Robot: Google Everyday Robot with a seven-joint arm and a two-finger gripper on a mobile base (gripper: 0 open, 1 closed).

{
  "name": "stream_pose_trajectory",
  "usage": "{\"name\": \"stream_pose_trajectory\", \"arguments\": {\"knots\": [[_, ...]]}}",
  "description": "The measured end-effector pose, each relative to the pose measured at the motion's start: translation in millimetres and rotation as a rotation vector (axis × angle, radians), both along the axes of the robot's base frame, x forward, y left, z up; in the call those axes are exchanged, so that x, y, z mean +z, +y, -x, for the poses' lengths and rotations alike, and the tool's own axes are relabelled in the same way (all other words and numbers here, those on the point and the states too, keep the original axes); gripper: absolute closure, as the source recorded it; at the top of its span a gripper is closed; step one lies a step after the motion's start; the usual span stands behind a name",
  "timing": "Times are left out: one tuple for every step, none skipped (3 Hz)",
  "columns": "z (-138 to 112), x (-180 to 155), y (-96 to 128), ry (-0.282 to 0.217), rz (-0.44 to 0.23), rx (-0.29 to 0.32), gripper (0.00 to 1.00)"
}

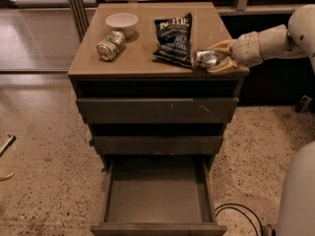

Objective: Pick redbull can from bottom drawer and place on counter

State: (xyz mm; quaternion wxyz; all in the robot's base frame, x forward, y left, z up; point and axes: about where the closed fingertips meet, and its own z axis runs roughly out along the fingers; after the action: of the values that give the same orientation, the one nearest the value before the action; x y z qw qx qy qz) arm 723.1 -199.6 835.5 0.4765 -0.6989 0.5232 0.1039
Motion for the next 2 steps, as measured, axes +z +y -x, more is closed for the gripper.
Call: {"name": "stream_pose_trajectory", "arguments": {"knots": [[-5.2,35.0,-15.5,-0.062,-0.101,-0.029,1.0],[-7.4,70.7,-31.0,-0.15,-0.174,-0.084,1.0]]}}
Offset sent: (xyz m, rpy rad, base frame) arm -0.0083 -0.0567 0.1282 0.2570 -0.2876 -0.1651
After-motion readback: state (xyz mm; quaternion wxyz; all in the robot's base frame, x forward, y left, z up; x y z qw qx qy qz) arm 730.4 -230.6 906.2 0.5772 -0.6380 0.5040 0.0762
